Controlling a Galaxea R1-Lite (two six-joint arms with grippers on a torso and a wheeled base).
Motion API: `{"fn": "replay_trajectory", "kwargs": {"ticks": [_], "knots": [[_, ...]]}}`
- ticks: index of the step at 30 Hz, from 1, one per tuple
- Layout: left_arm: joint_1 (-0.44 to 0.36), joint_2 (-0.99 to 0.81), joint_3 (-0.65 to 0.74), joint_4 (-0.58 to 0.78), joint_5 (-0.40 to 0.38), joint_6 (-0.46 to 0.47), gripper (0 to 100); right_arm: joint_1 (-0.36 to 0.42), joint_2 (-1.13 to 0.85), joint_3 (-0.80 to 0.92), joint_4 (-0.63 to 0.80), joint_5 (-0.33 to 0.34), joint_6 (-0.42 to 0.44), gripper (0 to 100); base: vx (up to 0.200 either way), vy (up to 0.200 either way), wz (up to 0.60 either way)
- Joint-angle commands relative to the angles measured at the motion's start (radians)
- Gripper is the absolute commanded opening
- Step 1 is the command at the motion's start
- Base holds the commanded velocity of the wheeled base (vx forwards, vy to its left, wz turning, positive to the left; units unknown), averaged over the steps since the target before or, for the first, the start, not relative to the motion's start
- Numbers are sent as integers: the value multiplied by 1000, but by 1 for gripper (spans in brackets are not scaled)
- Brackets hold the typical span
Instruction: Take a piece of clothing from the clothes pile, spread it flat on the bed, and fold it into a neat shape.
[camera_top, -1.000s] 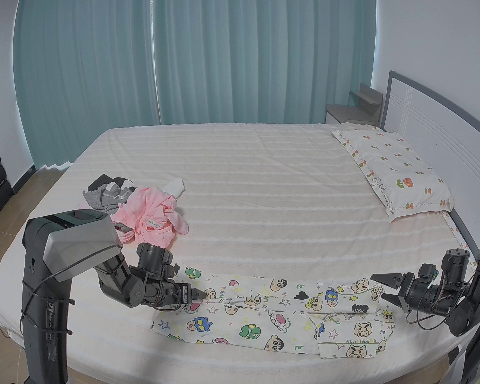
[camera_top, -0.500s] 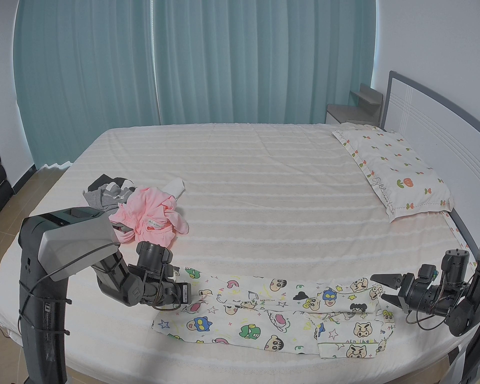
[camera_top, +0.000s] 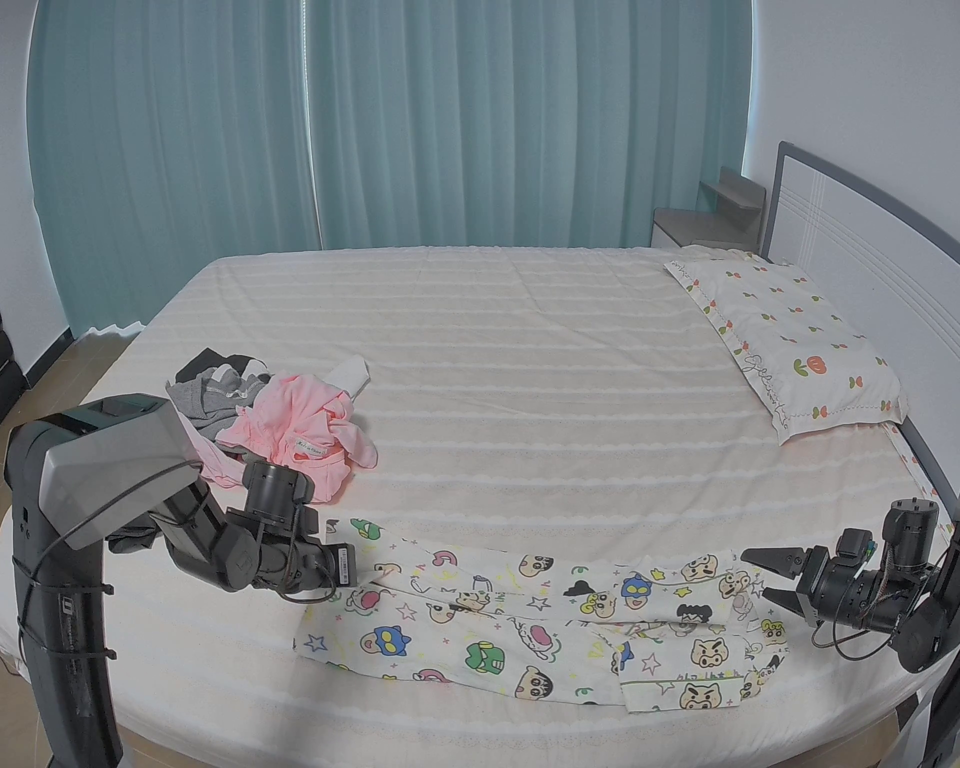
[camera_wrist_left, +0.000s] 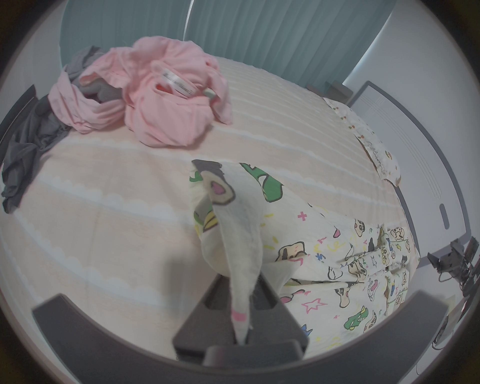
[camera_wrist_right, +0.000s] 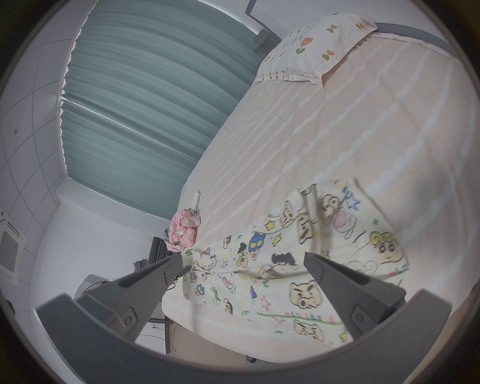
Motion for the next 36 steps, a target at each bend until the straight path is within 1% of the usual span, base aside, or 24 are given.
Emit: {"fn": "replay_trajectory", "kwargs": {"ticks": [1,2,3,4,5,9,11,12,14,15,17,18,20,21,22,25,29,31,33,36], "knots": [[47,-45,7,13,0,22,0,0,2,18,1,0,0,100,0,0,0],[50,-47,9,15,0,25,0,0,2,18,1,0,0,100,0,0,0],[76,-62,12,42,-1,61,0,0,2,18,1,0,0,100,0,0,0],[77,-64,12,45,-1,64,0,0,2,18,1,0,0,100,0,0,0],[105,-82,13,70,-3,85,0,0,2,18,1,0,0,100,0,0,0],[162,-141,12,120,-8,94,0,0,5,18,1,0,0,100,0,0,0],[194,-168,10,150,-11,116,0,-1,5,18,1,0,0,100,0,0,0],[228,-194,10,180,-12,147,0,0,5,18,1,0,0,100,0,0,0],[252,-213,10,206,-14,173,0,-1,5,18,1,0,0,100,0,0,0],[289,-243,10,242,-17,197,0,-1,7,18,1,0,0,100,0,0,0],[303,-256,9,257,-20,203,0,-1,8,18,1,0,0,100,0,0,0],[343,-283,0,294,-32,213,0,-3,16,18,1,-1,-2,100,0,0,0],[350,-288,-2,298,-34,216,0,-1,16,18,1,-1,-2,100,0,0,0],[407,-314,-22,338,-44,242,0,-3,17,18,1,-1,-2,100,0,0,0],[439,-325,-31,361,-46,260,0,-3,17,18,1,-1,-2,100,0,0,0],[505,-340,-56,415,-47,297,0,-4,17,18,1,-1,-2,100,0,0,0],[599,-366,-125,512,-46,348,0,-6,19,18,1,-1,-2,100,0,0,0],[634,-380,-163,556,-44,366,0,-6,17,18,1,-1,-2,100,0,0,0],[653,-394,-201,607,-43,369,0,-7,17,18,1,-1,-2,100,0,0,0],[654,-420,-235,677,-37,369,0,-7,19,18,1,-1,-2,100,0,0,0]]}}
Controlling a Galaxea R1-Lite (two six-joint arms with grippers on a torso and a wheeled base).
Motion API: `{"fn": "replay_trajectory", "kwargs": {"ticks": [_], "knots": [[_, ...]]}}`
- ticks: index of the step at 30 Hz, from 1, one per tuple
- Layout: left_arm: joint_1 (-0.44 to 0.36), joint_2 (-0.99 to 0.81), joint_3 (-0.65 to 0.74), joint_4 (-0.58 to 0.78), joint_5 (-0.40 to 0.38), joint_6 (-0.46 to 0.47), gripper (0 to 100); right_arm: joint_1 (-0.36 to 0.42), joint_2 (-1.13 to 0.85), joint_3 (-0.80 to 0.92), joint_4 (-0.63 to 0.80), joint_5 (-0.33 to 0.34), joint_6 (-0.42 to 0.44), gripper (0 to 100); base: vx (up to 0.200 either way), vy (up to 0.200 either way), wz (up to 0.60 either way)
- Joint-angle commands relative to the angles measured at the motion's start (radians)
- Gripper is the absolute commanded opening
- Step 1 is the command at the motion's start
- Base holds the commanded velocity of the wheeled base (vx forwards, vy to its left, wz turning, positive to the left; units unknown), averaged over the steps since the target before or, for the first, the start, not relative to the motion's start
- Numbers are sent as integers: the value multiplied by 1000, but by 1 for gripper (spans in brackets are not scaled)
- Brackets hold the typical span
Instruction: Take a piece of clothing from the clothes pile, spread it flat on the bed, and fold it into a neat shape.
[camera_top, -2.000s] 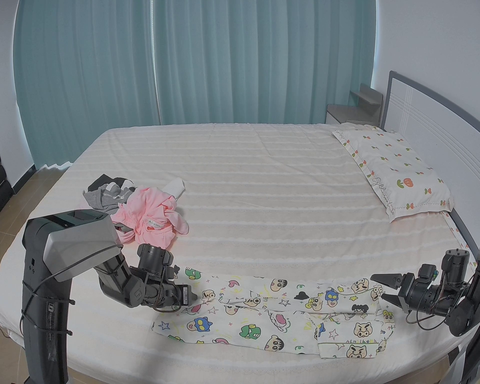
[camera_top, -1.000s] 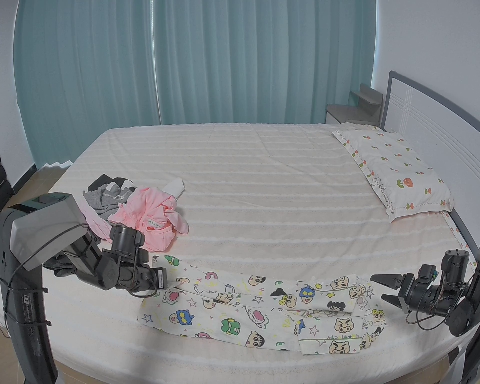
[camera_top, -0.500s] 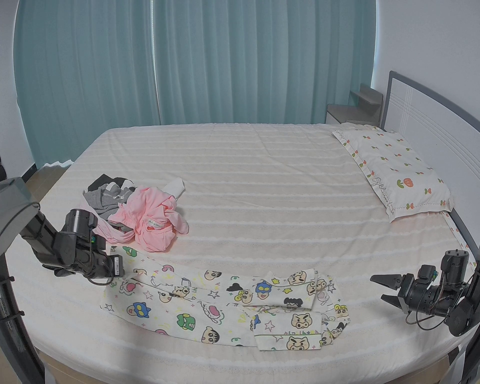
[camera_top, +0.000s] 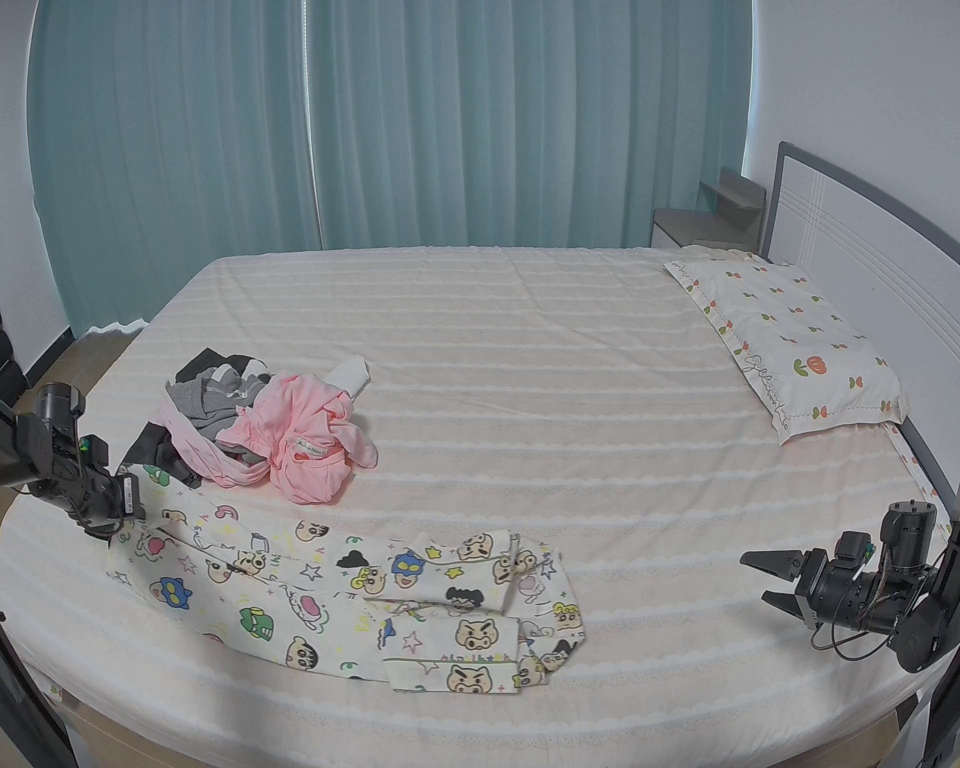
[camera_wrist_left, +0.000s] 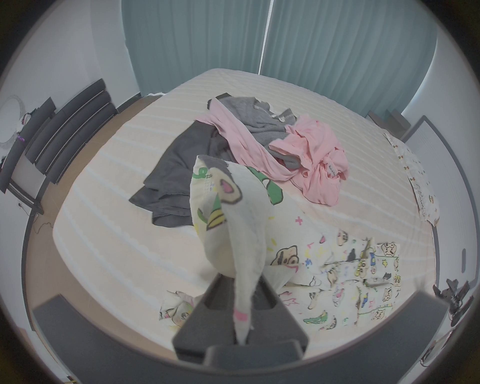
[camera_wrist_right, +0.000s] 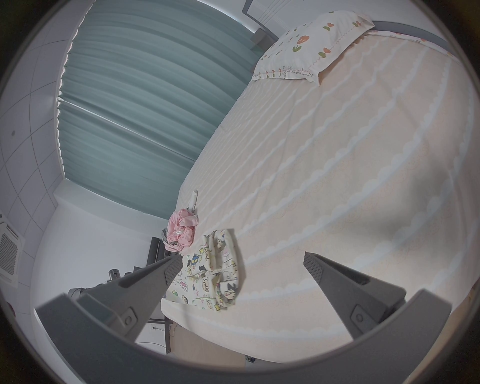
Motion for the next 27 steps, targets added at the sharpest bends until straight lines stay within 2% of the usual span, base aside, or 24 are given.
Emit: {"fn": "replay_trajectory", "kwargs": {"ticks": [1,5,6,8,9,10,13,17,18,20,22,23,27], "knots": [[34,-70,-65,67,5,7,0,-1,3,18,-1,1,0,100,0,0,0],[-27,-111,-58,100,10,0,0,-1,3,18,-1,1,0,100,0,0,0],[-78,-134,-52,128,33,-20,0,-1,5,18,-1,1,0,100,0,0,0],[-127,-148,-50,145,61,-46,0,-1,5,18,-1,1,0,100,0,0,0],[-198,-159,-50,154,94,-100,0,-1,8,18,-2,1,0,100,0,0,0],[-204,-160,-52,156,96,-106,0,-1,9,18,-2,1,-1,100,0,0,0],[-372,-171,-53,157,162,-238,0,-1,15,18,-2,1,-12,100,0,0,0],[-527,-162,-56,157,223,-321,0,-1,25,18,-2,1,-23,100,0,0,0],[-540,-162,-56,157,226,-327,0,-2,25,18,-2,1,-23,100,0,0,0],[-642,-148,-64,149,256,-391,0,-1,23,18,-1,1,-23,100,0,0,0],[-642,-148,-64,149,256,-391,0,-1,23,18,-1,1,-23,100,0,0,0],[-730,-107,-85,148,283,-448,0,1,25,18,-1,1,-23,100,0,0,0],[-834,-38,-127,146,305,-519,0,1,25,18,-1,1,-23,100,0,0,0]]}}
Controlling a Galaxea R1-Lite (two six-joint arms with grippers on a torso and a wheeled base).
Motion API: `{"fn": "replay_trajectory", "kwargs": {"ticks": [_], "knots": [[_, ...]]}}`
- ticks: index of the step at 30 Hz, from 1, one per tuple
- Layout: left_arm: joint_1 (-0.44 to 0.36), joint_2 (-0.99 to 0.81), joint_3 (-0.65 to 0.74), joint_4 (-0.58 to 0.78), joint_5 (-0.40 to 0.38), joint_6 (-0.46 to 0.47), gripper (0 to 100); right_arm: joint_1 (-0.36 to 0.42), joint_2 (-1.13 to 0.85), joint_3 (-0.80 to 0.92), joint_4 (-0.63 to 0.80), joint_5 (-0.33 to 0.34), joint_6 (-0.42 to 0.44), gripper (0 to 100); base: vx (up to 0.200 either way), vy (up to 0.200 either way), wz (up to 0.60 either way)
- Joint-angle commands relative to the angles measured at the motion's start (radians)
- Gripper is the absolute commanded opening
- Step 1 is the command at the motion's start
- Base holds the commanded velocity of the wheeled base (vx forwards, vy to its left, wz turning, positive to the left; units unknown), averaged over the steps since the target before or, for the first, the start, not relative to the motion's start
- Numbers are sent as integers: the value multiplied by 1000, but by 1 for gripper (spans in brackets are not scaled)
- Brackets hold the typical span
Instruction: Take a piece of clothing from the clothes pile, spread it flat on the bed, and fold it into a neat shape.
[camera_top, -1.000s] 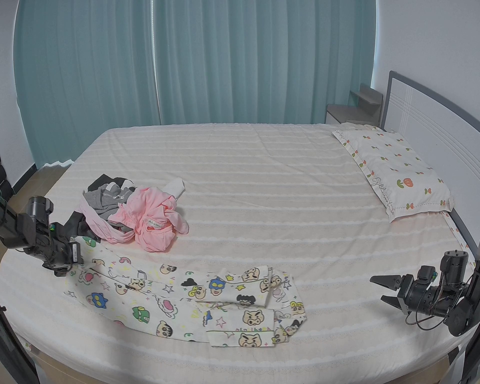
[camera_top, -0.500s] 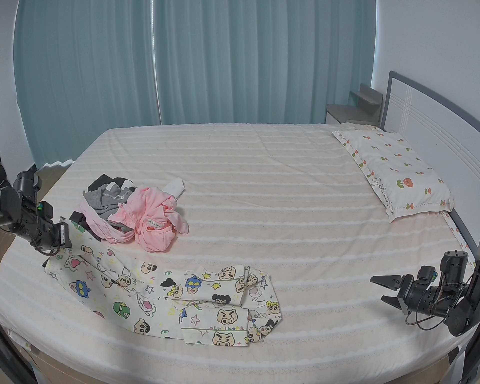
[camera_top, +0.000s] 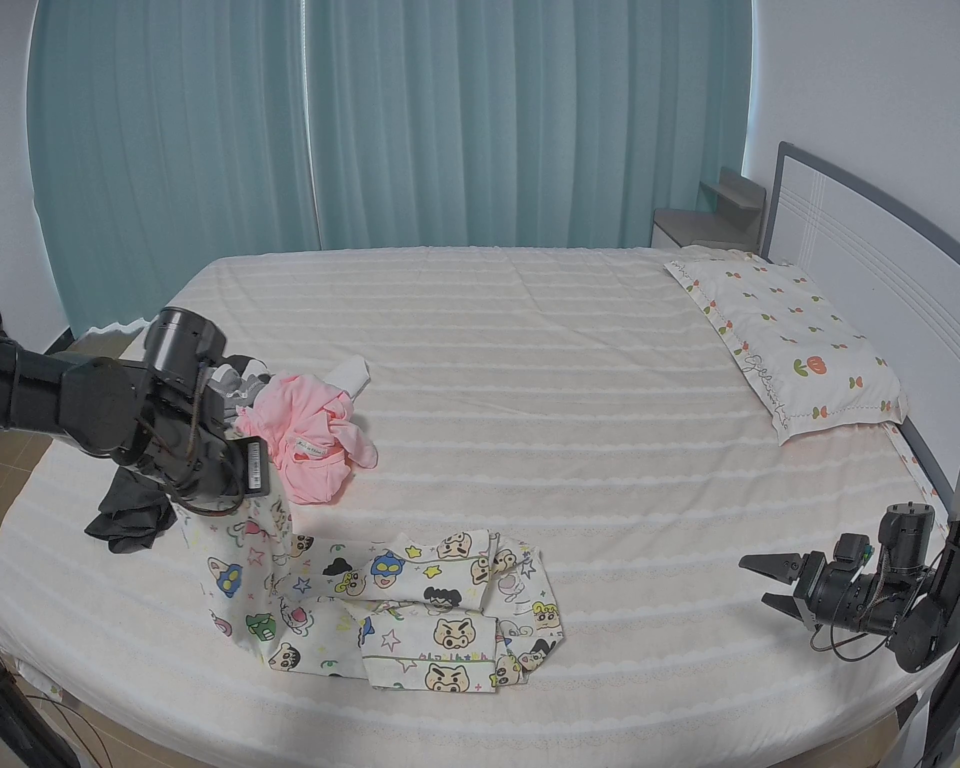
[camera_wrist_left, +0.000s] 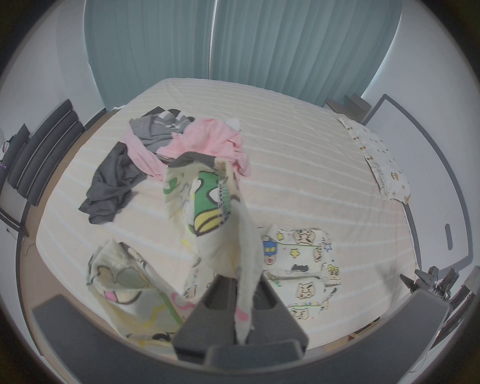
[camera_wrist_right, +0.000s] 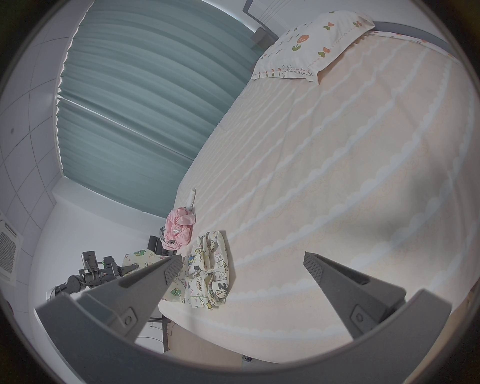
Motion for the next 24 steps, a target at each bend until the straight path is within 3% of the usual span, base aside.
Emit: {"fn": "replay_trajectory", "kwargs": {"ticks": [1,5,8,24], "knots": [[-179,106,-61,-5,50,-107,0,1,7,18,0,1,-3,100,0,0,0],[-271,209,-153,-4,116,-231,0,4,7,18,0,1,-3,100,0,0,0],[-309,249,-183,-4,116,-262,0,6,7,18,-1,2,-4,100,0,0,0],[-384,344,-251,-97,92,-291,0,9,33,18,-3,1,-41,100,0,0,0]]}}
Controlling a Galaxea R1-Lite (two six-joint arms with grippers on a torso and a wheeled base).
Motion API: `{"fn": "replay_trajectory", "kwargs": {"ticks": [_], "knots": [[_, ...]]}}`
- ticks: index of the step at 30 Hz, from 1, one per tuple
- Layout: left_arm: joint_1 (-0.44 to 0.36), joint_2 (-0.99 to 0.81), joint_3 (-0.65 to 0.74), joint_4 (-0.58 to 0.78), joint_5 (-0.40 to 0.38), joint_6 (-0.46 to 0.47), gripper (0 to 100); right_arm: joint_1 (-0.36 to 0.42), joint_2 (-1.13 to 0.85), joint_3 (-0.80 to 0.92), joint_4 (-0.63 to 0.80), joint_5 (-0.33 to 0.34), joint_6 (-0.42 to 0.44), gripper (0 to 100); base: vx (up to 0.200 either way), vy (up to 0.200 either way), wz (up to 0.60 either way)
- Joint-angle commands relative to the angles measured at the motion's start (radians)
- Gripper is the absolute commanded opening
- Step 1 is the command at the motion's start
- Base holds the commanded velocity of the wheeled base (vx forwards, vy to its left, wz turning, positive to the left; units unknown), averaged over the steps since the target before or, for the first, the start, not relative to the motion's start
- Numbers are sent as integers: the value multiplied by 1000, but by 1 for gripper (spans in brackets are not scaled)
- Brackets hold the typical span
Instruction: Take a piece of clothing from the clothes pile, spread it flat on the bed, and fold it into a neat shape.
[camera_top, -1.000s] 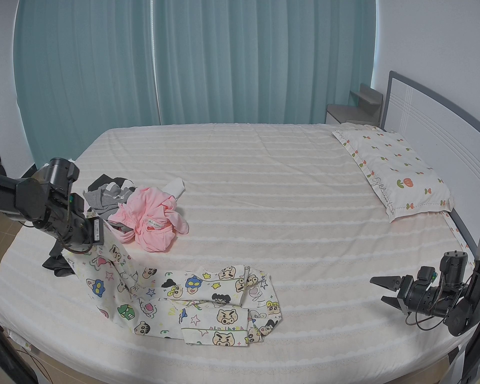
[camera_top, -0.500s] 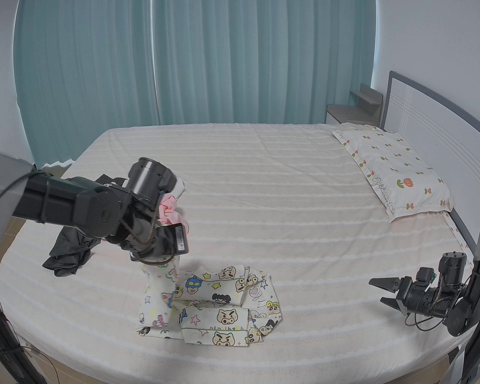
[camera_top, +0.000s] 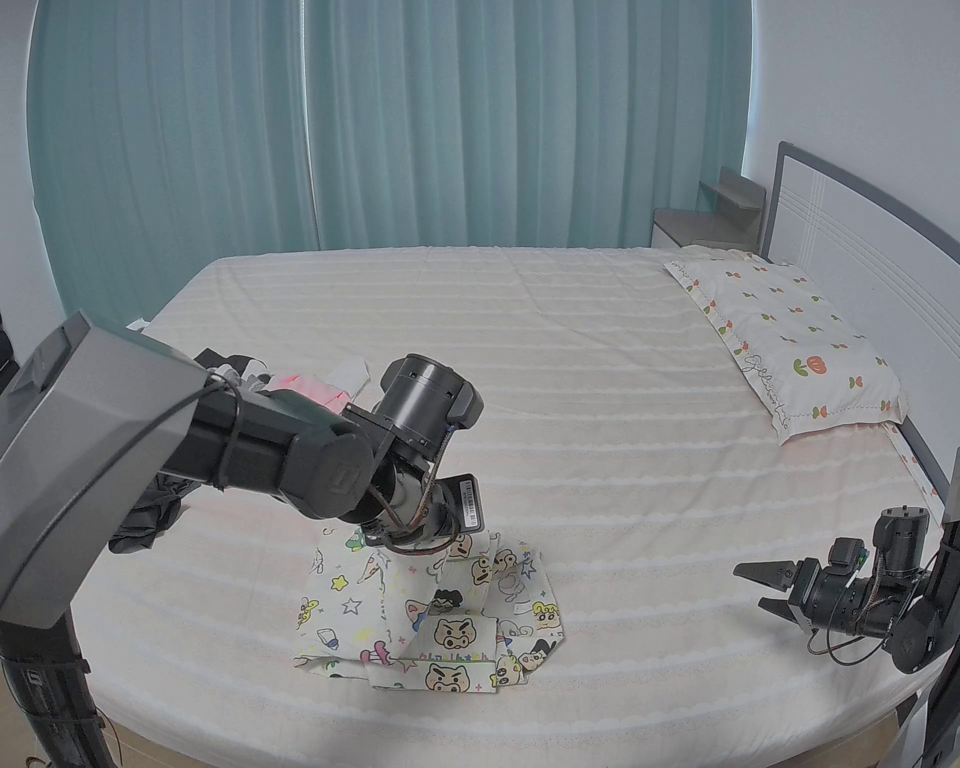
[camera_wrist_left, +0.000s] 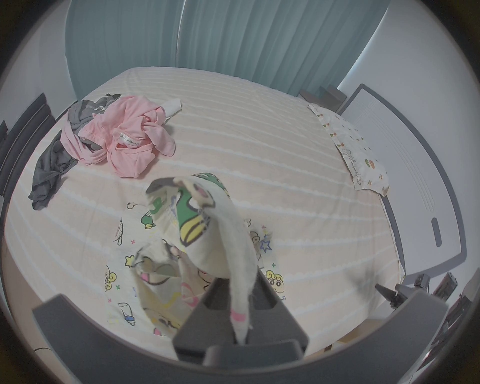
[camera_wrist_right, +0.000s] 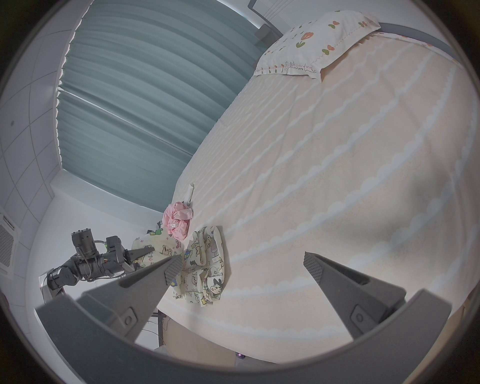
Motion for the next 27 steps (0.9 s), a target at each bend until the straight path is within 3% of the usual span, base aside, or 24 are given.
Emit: {"fn": "replay_trajectory", "kwargs": {"ticks": [1,8,9,22,27], "knots": [[-9,29,-8,-8,-5,-1,0,1,5,18,-1,0,0,100,0,0,0],[-11,29,-8,-11,-74,1,0,4,7,18,-2,0,0,100,0,0,0],[-15,29,-11,-17,-88,1,100,4,7,18,-1,0,0,100,0,0,0],[-11,53,-7,-82,-76,-48,100,4,7,18,-1,0,0,100,0,0,0],[63,-23,78,-86,-91,-100,100,4,11,18,1,0,0,100,0,0,0]]}}
